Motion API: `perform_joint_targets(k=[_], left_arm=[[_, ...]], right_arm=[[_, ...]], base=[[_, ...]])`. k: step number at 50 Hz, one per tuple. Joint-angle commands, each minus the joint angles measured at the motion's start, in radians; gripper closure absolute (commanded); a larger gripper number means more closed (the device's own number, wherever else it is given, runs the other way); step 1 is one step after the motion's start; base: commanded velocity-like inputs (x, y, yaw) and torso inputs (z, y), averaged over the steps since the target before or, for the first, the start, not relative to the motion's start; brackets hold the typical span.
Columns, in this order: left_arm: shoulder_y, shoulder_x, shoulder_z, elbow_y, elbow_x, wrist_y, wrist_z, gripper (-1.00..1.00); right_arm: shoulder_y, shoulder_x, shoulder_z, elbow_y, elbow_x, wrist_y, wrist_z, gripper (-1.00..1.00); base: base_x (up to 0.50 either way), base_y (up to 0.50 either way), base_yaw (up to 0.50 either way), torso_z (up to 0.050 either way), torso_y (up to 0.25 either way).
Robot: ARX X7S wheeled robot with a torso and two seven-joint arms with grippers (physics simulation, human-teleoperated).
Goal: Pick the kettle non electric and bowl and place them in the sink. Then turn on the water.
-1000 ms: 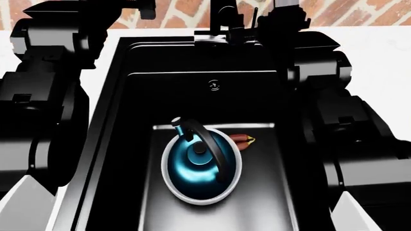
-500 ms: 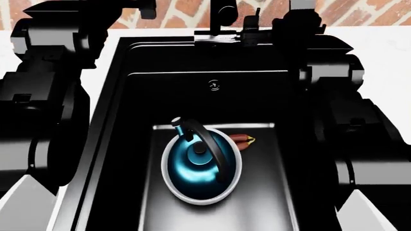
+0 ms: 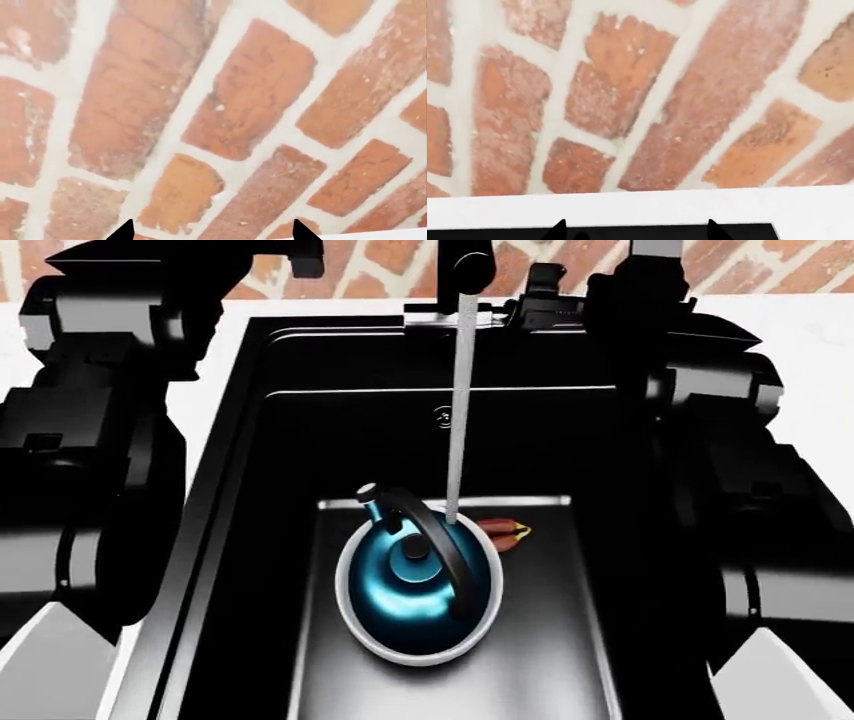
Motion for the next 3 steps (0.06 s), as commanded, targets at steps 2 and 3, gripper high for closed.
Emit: perform_joint_targets(k=[2,3], left_arm=[[-0.002,-0.001,-0.004,0.0,0.001,0.0,0.003,-1.0],[-0.002,-0.002,-0.004,0.0,0.001,-0.001,0.003,-1.0]], right_arm=[[0.034,0.028,-0.012,-0.001,-0.08,0.004,0.027,-1.0],[0.039,0.027,-0.013,-0.001,-0.081,0.005,0.025,-1.0]], base=[[0.0,0.0,0.0,0.0,0.0],[0.0,0.0,0.0,0.0,0.0]])
